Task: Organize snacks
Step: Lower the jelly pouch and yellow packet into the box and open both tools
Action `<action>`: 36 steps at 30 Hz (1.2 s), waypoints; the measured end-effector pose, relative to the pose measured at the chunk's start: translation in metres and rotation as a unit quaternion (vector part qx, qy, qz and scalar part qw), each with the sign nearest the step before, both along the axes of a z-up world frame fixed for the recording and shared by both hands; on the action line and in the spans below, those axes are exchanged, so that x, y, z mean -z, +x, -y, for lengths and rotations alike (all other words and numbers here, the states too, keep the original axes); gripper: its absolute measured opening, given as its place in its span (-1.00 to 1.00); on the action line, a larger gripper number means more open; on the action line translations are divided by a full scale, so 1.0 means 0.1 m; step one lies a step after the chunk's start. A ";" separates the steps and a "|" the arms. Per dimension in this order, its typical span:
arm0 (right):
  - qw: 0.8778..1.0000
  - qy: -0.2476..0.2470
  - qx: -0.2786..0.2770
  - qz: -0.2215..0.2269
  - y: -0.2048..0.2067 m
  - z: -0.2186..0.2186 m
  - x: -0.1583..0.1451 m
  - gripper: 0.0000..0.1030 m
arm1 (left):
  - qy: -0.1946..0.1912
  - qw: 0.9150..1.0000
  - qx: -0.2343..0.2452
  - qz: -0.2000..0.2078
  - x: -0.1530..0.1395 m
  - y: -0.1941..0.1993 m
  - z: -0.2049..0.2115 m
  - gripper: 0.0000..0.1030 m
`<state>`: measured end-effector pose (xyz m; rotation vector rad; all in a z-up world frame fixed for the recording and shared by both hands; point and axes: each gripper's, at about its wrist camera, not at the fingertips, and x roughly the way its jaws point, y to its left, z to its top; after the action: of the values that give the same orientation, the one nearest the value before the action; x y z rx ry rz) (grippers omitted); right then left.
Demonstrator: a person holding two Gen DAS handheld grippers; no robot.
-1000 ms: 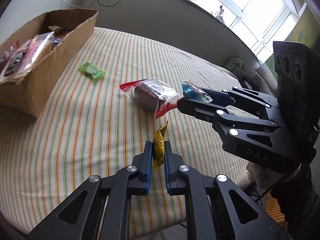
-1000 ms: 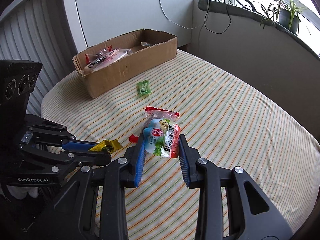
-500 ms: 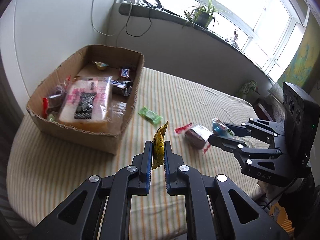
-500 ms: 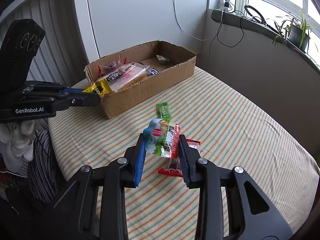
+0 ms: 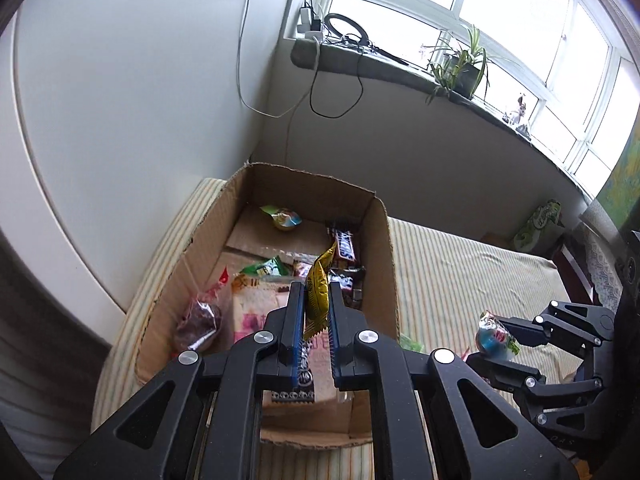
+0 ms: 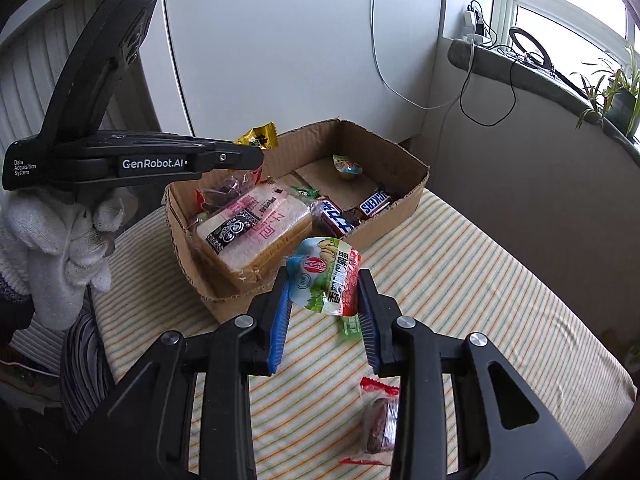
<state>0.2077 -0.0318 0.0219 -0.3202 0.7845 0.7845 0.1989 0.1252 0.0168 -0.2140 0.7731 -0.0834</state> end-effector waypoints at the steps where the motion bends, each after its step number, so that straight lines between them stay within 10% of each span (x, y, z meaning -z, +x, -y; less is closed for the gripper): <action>1: 1.000 0.000 0.000 -0.001 0.04 -0.05 0.01 -0.36 | 0.002 1.000 -0.001 0.000 0.00 0.06 -0.02 -0.82; 20: 0.999 0.001 -0.024 -0.034 0.51 -0.58 0.33 -0.29 | 0.004 0.999 -0.025 -0.034 0.19 0.68 -0.23 -0.81; 29: 1.000 0.005 -0.018 -0.022 0.46 -0.55 0.29 0.24 | 0.003 0.999 -0.035 -0.035 0.18 0.68 -0.24 -0.54; 36: 1.000 0.004 -0.020 -0.014 0.38 -0.53 0.21 0.28 | 0.005 0.999 -0.035 -0.028 0.13 0.65 -0.22 -0.54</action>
<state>0.2457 0.0215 0.0008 -0.3194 0.8027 0.8303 0.2638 0.1473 0.0038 -0.2341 0.8212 -0.0064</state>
